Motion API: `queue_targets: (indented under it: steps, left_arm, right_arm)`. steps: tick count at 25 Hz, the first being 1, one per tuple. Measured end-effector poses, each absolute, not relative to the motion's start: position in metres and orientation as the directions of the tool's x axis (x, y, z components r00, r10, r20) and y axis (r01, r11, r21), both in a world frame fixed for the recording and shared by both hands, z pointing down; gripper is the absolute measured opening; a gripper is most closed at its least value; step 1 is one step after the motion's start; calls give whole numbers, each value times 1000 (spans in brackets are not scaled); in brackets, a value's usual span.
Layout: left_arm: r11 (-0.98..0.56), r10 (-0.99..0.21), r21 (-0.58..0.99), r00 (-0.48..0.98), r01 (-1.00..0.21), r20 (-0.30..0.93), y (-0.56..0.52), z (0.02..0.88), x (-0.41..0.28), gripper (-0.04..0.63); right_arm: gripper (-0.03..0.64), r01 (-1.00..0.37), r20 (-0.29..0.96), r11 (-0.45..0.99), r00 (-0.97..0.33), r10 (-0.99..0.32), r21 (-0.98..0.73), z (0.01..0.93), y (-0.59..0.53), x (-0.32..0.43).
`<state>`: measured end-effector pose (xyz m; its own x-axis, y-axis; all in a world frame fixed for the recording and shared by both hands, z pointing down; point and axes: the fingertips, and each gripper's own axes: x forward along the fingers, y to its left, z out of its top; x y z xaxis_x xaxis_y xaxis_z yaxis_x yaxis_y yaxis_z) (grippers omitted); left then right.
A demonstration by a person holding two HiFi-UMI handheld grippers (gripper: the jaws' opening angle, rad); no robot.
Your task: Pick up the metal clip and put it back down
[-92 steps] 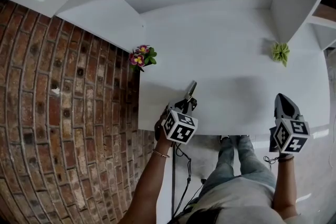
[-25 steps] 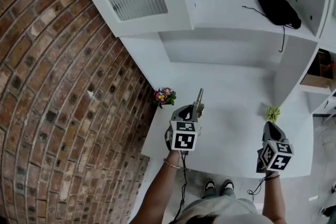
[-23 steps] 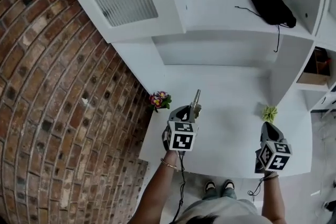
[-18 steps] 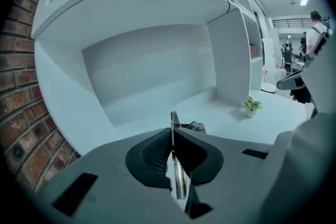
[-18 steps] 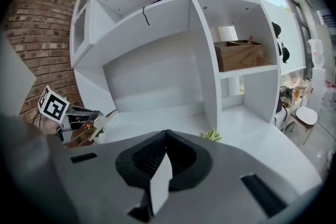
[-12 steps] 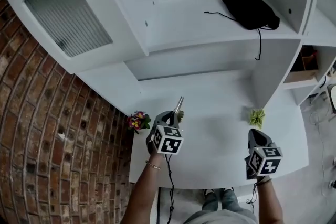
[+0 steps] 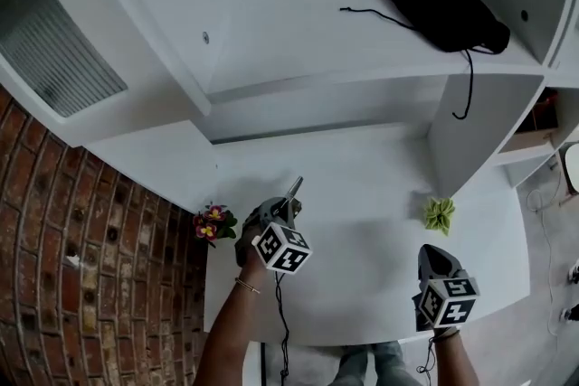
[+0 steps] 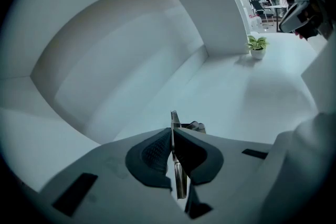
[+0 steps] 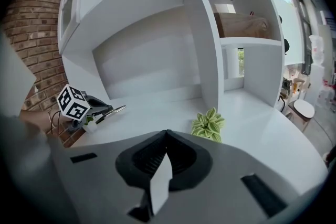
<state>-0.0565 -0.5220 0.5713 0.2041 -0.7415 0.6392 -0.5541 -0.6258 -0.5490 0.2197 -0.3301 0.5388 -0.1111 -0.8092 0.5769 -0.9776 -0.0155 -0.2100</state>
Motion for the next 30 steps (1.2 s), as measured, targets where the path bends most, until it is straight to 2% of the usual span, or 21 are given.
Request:
queue_targets:
  steps: [7, 30]
  left_arm:
    - [-636, -745, -612, 168, -470, 645, -542, 598, -56, 15]
    - [-730, -666, -576, 194, -369, 720, -525, 642, -48, 21]
  right_arm:
    - [2, -967, 600, -66, -97, -794, -244, 563, -324, 229]
    - [2, -962, 637, -122, -63, -768, -242, 587, -304, 241]
